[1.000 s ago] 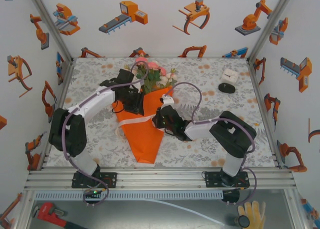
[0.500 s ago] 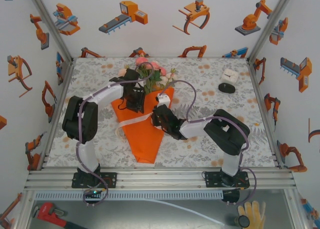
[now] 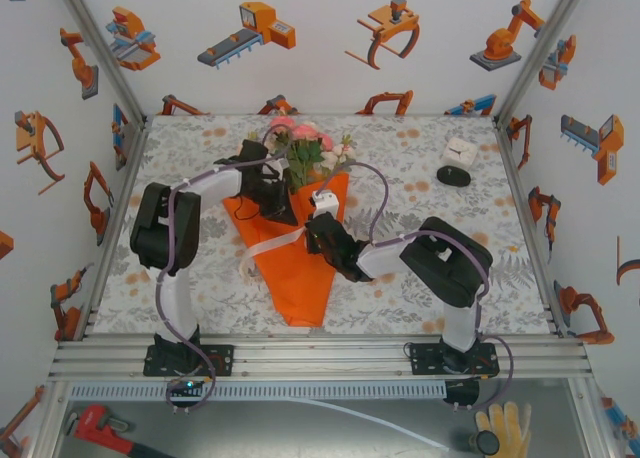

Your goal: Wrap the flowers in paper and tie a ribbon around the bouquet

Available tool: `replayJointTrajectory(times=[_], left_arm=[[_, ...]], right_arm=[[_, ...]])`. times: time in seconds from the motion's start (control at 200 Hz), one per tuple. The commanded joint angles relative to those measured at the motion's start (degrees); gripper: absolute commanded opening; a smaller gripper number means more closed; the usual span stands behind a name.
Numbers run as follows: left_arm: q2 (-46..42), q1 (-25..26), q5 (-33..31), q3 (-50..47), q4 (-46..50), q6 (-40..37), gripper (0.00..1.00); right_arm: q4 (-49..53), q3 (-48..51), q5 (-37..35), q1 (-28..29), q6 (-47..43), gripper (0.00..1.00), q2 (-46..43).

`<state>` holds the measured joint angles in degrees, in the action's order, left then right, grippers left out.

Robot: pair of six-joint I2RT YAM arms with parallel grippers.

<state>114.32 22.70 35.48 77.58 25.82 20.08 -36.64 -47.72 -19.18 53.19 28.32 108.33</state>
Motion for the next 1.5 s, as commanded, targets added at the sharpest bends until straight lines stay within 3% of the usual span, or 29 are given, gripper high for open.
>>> replayJointTrajectory(times=[0.0, 0.08, 0.195, 0.235, 0.335, 0.411, 0.501, 0.616, 0.756, 1.011, 1.302, 1.497], left_arm=[[-4.80, -0.20, 7.39, -1.07, -3.90, 3.84, 0.04], [-5.75, -0.21, 5.95, -0.05, -1.18, 2.49, 0.05], [-7.46, 0.05, -2.95, 0.43, 3.47, -2.77, 0.23], [-7.80, 0.13, -2.96, 0.00, 3.44, -4.43, 0.31], [-8.63, 0.92, 0.35, -1.21, 3.60, -9.65, 0.39], [-10.05, 2.91, -1.97, -2.64, 4.02, -13.80, 0.40], [-12.45, 6.21, -9.38, -5.48, 2.87, -18.04, 0.41], [-16.37, 10.07, -20.37, -12.00, -6.21, -21.16, 0.43], [-16.27, 11.05, -19.28, -13.95, -11.83, -23.58, 0.46], [-12.82, 13.65, -26.95, -12.59, -11.97, -25.02, 0.46], [-10.39, 13.63, -26.29, -12.26, -14.77, -22.67, 0.38], [-10.73, 13.50, -26.27, -12.16, -14.49, -22.47, 0.18]], right_arm=[[-1.68, 0.36, -2.36, 0.19, -1.42, 0.03, 0.39], [-1.85, 0.32, -2.42, 0.20, -1.47, 0.03, 0.08], [-2.51, 0.29, -1.74, 0.25, -1.47, 0.03, 0.10], [-2.93, 0.19, -1.26, 0.22, -1.46, 0.03, 0.45], [-3.05, -0.50, -1.73, 0.19, -1.42, 0.03, 1.22], [-3.10, -0.65, -2.72, 0.25, -1.43, 0.03, 0.99], [-3.34, -0.29, -2.84, -0.11, -1.49, 0.03, 0.36], [-3.36, 0.26, -2.38, -0.28, -1.51, 0.03, -0.36], [-3.36, 0.00, -1.86, -0.28, -1.33, 0.03, -0.32], [-3.35, -0.26, -1.49, -0.32, -1.23, 0.02, -0.58], [-3.35, -0.26, -0.74, -0.28, -0.68, 0.02, -1.08], [-3.41, 0.00, -0.67, -0.29, -0.29, 0.01, -1.43]])
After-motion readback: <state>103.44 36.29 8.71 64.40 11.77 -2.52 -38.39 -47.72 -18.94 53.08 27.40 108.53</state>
